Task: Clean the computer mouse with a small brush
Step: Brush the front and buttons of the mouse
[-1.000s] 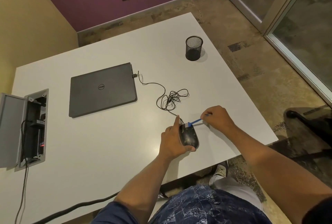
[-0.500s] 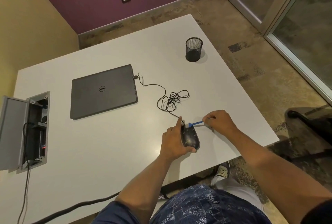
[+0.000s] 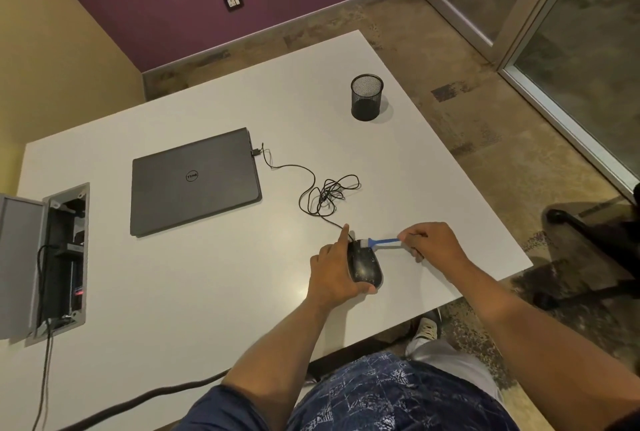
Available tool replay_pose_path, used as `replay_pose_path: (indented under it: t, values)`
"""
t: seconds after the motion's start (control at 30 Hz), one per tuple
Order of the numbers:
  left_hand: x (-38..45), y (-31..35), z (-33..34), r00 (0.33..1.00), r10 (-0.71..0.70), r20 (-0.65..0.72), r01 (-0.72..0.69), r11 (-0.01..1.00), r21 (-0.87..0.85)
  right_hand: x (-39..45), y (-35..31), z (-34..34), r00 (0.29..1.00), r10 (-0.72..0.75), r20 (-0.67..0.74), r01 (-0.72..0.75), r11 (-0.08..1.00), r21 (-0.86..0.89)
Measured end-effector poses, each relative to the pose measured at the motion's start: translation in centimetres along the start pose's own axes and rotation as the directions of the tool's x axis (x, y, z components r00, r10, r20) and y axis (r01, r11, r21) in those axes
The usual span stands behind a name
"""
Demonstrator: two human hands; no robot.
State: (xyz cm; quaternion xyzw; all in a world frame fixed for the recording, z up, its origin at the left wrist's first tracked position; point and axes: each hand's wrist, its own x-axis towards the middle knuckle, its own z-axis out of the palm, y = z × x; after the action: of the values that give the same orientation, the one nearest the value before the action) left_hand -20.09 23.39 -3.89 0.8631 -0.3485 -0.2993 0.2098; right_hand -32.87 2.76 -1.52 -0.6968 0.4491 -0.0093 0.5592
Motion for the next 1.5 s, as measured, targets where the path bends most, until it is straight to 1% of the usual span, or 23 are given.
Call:
replay_pose_path:
  t: [0.07,0.1,0.17,0.2,0.23,0.3,0.37,0.4,0.47,0.5,0.53,0.67,0.77,0.8,0.87,0.93,1.0,1.07,1.2,1.23,1.33,1.43,1.5]
  values:
    - [0.0,0.0,0.0,1.0,0.0,0.002,0.0,1.0,-0.004,-0.4,0.3,0.2,0.998,-0.022,0.054,0.024,0.999,-0.041]
    - [0.0,0.0,0.0,1.0,-0.001,0.003,0.001,1.0,-0.007,-0.5,0.6,0.3,0.999,-0.034,0.038,0.037,0.997,-0.075]
    - [0.0,0.0,0.0,1.0,-0.002,0.009,0.002,1.0,-0.012,-0.5,1.0,0.0,0.997,-0.054,-0.057,0.047,0.991,-0.123]
    - [0.0,0.0,0.0,1.0,-0.002,0.011,0.002,1.0,-0.014,-0.5,1.2,-0.2,0.995,-0.048,-0.088,0.039,0.994,-0.107]
    - [0.0,0.0,0.0,1.0,0.0,0.01,0.0,1.0,-0.013,-0.5,1.3,-0.3,0.996,-0.032,-0.085,0.027,0.998,-0.064]
    - [0.0,0.0,0.0,1.0,0.006,0.012,-0.006,1.0,-0.008,-0.9,1.1,-0.2,1.0,-0.011,0.006,0.011,1.0,-0.003]
    - [0.0,-0.1,0.0,1.0,0.01,0.012,-0.01,1.0,-0.006,-1.2,1.1,0.2,0.997,-0.025,0.078,0.03,0.998,-0.06]
    - [0.0,-0.1,0.0,1.0,0.01,0.014,-0.01,1.0,-0.007,-1.2,1.2,0.2,0.997,-0.04,0.063,0.046,0.994,-0.1]
    - [0.0,-0.1,-0.1,1.0,0.009,0.017,-0.009,1.0,-0.009,-1.1,1.4,-0.1,0.996,-0.084,-0.043,0.076,0.983,-0.164]
    - [0.0,-0.1,-0.1,1.0,0.009,0.017,-0.009,1.0,-0.009,-1.1,1.5,-0.3,0.991,-0.099,-0.086,0.083,0.981,-0.173]
    - [0.0,-0.2,-0.1,1.0,0.01,0.016,-0.01,1.0,-0.009,-1.1,1.5,-0.4,0.99,-0.104,-0.1,0.087,0.983,-0.164]
    - [0.0,-0.3,0.0,1.0,0.011,0.018,-0.011,1.0,-0.018,-1.5,1.0,0.4,0.992,-0.128,0.02,0.129,0.985,-0.116]
    - [0.0,-0.3,0.0,1.0,0.011,0.016,-0.01,1.0,-0.021,-1.4,0.7,1.4,0.984,-0.179,0.005,0.178,0.969,-0.171]
    - [0.0,-0.3,0.0,1.0,0.011,0.015,-0.011,1.0,-0.022,-1.2,0.7,1.4,0.984,-0.178,0.012,0.177,0.965,-0.192]
    - [-0.1,-0.3,0.0,1.0,0.012,0.013,-0.012,1.0,-0.02,-1.0,0.5,1.1,0.989,-0.124,0.084,0.14,0.966,-0.216]
    - [-0.1,-0.3,0.0,1.0,0.012,0.009,-0.012,1.0,-0.013,-0.9,0.4,0.6,0.988,-0.077,0.13,0.103,0.974,-0.202]
    - [0.0,-0.3,0.1,1.0,0.006,0.008,-0.006,1.0,-0.019,-0.9,0.4,0.5,0.993,-0.087,0.082,0.099,0.985,-0.143]
    - [0.0,-0.2,0.1,1.0,0.004,0.009,-0.004,1.0,-0.027,-0.9,0.3,0.9,0.993,-0.115,0.035,0.119,0.984,-0.129]
    - [-0.1,-0.3,0.0,1.0,0.008,0.006,-0.008,1.0,-0.019,-0.7,0.4,1.0,0.986,-0.117,0.116,0.144,0.956,-0.257]
    - [-0.1,-0.3,0.0,1.0,0.009,0.006,-0.009,1.0,-0.019,-0.6,0.5,0.7,0.987,-0.112,0.113,0.139,0.953,-0.271]
    - [-0.1,-0.2,-0.1,1.0,0.004,0.008,-0.003,1.0,-0.02,-0.4,1.1,-0.2,0.993,-0.115,0.039,0.122,0.95,-0.287]
    - [-0.1,-0.1,-0.1,1.0,0.001,0.012,-0.001,1.0,-0.019,-0.5,1.3,-0.6,0.994,-0.091,0.059,0.103,0.963,-0.247]
    - [-0.1,-0.1,-0.2,1.0,0.006,0.015,-0.006,1.0,-0.016,-0.5,1.5,-0.7,0.996,-0.091,0.024,0.094,0.967,-0.236]
